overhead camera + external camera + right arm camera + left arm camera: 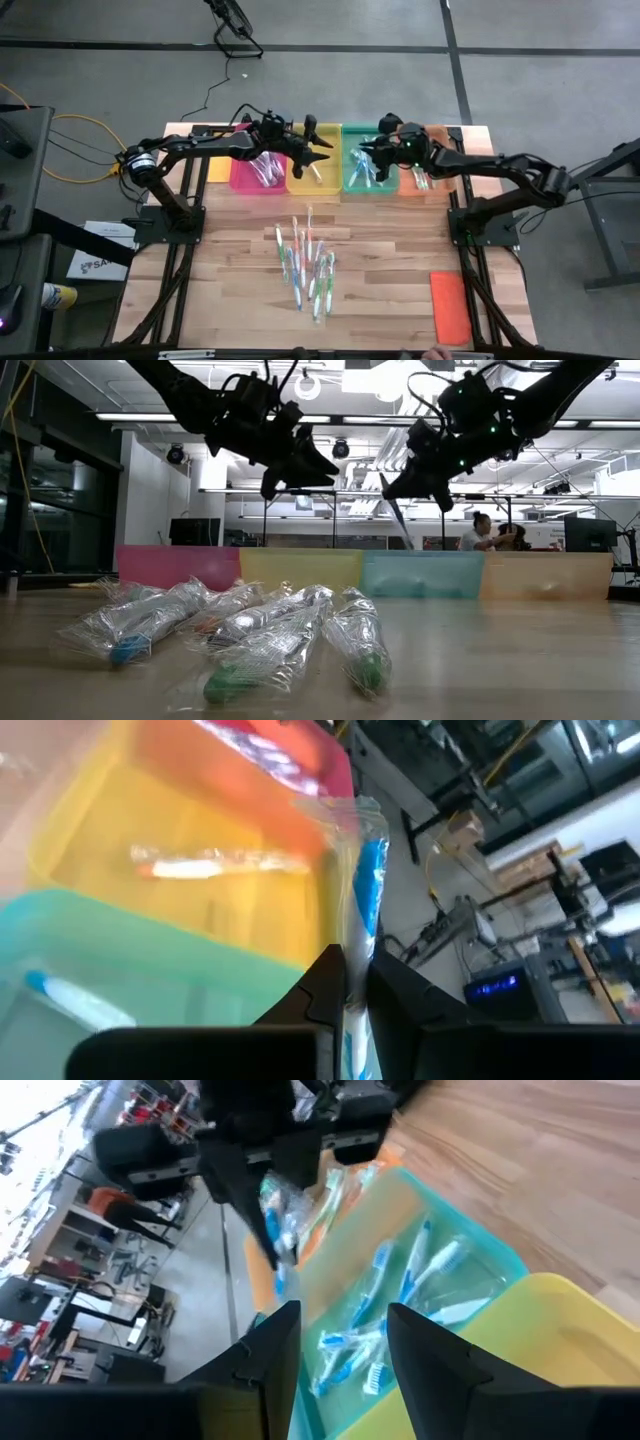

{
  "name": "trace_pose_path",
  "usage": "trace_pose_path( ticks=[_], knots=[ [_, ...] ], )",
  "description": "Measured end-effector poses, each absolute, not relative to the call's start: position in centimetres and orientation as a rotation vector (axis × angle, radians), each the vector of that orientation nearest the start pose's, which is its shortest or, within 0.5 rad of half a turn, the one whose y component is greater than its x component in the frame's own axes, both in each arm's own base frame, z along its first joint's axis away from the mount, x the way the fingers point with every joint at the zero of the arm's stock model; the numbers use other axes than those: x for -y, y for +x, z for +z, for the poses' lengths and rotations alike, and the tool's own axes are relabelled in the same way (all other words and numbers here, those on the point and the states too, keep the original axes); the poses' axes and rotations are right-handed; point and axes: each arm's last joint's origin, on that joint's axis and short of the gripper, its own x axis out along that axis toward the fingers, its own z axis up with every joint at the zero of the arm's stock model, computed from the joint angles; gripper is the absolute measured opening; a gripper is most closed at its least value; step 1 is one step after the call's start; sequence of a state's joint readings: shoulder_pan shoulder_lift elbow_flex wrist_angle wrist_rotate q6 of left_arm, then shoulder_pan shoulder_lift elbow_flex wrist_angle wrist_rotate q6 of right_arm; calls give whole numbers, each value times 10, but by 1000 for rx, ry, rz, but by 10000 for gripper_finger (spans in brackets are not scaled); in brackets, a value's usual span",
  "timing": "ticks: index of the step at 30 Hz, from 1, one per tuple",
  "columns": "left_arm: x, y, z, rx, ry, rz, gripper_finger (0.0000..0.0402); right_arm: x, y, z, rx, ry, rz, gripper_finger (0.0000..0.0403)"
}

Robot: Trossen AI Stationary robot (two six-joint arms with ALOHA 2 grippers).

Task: Pick & Place Toothbrushes
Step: Put the blue toothbrush into the green bin

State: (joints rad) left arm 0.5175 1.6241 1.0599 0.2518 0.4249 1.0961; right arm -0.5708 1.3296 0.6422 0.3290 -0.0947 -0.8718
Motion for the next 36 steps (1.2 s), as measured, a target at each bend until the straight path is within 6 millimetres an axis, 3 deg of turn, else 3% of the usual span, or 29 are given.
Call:
trace_pose_path(
  ticks=[6, 16, 28, 36],
  knots=[
    [-169, 320, 255, -323, 932, -85, 145, 156, 231, 207, -571, -700, -310, 48],
    [-168, 320, 254, -334, 922, -92, 145, 156, 231, 207, -569, -694, -312, 66],
    [-168, 318, 250, -369, 898, -115, 145, 151, 233, 206, -570, -543, -372, 224],
    [-167, 317, 247, -392, 881, -132, 145, 137, 236, 197, -655, -314, -524, 245]
  ],
)
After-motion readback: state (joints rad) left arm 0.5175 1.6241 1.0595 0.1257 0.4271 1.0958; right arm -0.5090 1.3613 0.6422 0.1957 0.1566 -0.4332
